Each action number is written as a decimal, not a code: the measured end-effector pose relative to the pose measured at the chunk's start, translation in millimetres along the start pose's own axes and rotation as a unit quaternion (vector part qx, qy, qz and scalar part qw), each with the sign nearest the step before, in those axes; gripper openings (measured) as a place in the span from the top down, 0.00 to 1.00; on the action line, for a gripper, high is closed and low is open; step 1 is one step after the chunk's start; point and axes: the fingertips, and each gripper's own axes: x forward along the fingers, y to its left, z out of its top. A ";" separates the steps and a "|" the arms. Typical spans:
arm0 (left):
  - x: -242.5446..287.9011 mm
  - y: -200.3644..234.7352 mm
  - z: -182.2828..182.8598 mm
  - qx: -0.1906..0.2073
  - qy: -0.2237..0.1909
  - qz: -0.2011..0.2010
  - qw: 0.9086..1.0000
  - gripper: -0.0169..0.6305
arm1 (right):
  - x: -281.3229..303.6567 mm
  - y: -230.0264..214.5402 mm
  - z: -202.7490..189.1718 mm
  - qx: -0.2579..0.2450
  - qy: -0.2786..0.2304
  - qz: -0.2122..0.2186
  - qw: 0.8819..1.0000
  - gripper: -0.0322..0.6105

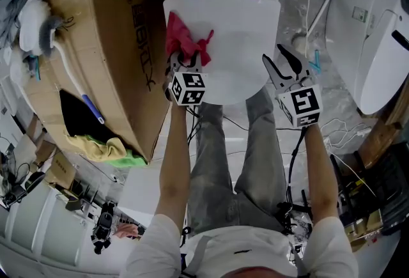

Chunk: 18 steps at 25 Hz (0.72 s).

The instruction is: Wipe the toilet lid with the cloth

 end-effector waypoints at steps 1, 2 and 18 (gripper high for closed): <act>1.5 -5.7 4.5 -0.001 -0.002 -0.002 1.000 0.81 | -2.2 -3.1 -2.4 0.002 0.000 0.000 1.000 0.65; 2.9 -11.8 8.9 -0.001 -0.003 -0.003 1.000 0.81 | -4.3 -6.1 -4.9 0.004 0.001 0.000 1.000 0.65; 25.0 -114.9 68.2 0.010 -0.009 -0.035 0.999 0.81 | -37.2 -69.9 -32.9 0.027 -0.003 0.000 1.000 0.65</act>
